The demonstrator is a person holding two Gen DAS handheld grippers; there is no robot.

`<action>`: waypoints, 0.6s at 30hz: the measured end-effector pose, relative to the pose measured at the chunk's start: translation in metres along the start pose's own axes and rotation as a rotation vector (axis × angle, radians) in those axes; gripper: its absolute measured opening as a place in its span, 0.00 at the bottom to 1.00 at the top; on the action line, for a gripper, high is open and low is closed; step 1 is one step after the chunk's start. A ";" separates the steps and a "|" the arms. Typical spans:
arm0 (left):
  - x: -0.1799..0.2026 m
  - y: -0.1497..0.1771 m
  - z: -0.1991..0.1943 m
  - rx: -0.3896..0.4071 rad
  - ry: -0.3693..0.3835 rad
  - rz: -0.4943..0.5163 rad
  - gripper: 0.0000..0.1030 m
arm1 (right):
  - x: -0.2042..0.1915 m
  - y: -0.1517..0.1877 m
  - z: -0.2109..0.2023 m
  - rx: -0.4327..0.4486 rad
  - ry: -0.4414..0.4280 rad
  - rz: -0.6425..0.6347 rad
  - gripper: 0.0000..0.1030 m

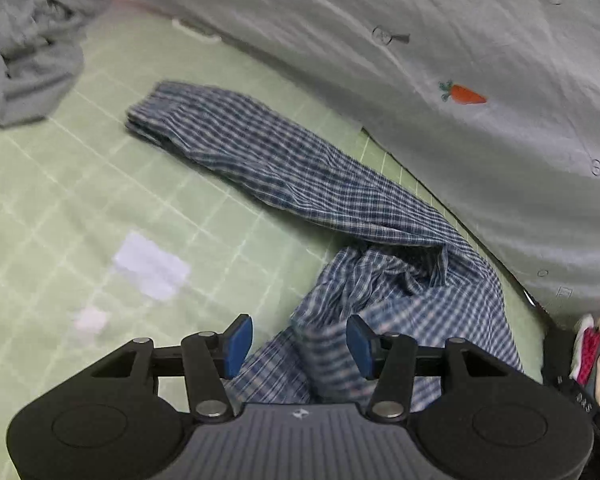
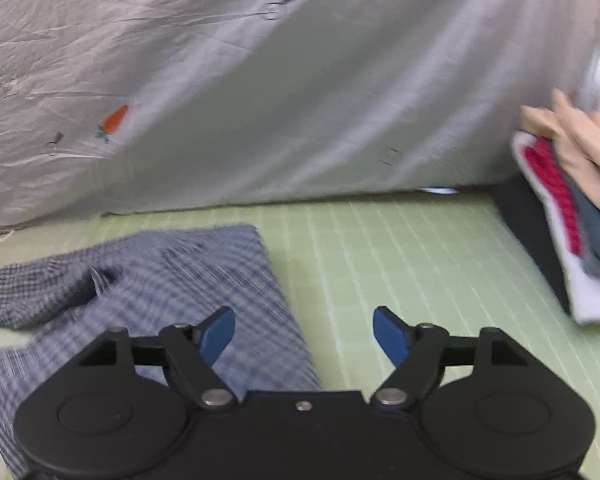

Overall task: Fold clothes
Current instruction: 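Lay the plaid shirt down on the sheet and open both grippers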

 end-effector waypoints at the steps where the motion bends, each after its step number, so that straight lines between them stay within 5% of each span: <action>1: 0.000 -0.002 0.007 -0.020 0.003 -0.010 0.52 | -0.008 -0.007 0.008 0.000 -0.016 -0.012 0.78; 12: -0.001 -0.001 0.052 -0.135 -0.002 -0.018 0.53 | -0.140 -0.014 0.080 -0.066 -0.186 -0.391 0.80; 15: 0.000 0.002 0.056 -0.142 -0.015 -0.009 0.53 | -0.163 -0.003 0.093 -0.074 -0.171 -0.500 0.79; 16: 0.000 0.004 0.057 -0.145 -0.022 -0.010 0.53 | -0.167 -0.001 0.097 -0.063 -0.145 -0.536 0.68; 17: 0.000 0.005 0.058 -0.148 -0.029 -0.010 0.53 | -0.166 0.000 0.098 -0.061 -0.130 -0.543 0.44; 18: 0.000 0.007 0.058 -0.149 -0.034 -0.008 0.53 | -0.164 0.000 0.100 -0.060 -0.117 -0.548 0.35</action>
Point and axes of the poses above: each gripper's, at about its wrist camera, not at the fingertips, and z roughly the way its jaws point, x to its right, y to its underside, the point moved 5 cm from there along z, roughly the way its jaws point, and after that the axes turned 2 degrees about z, right-handed, at the moved point
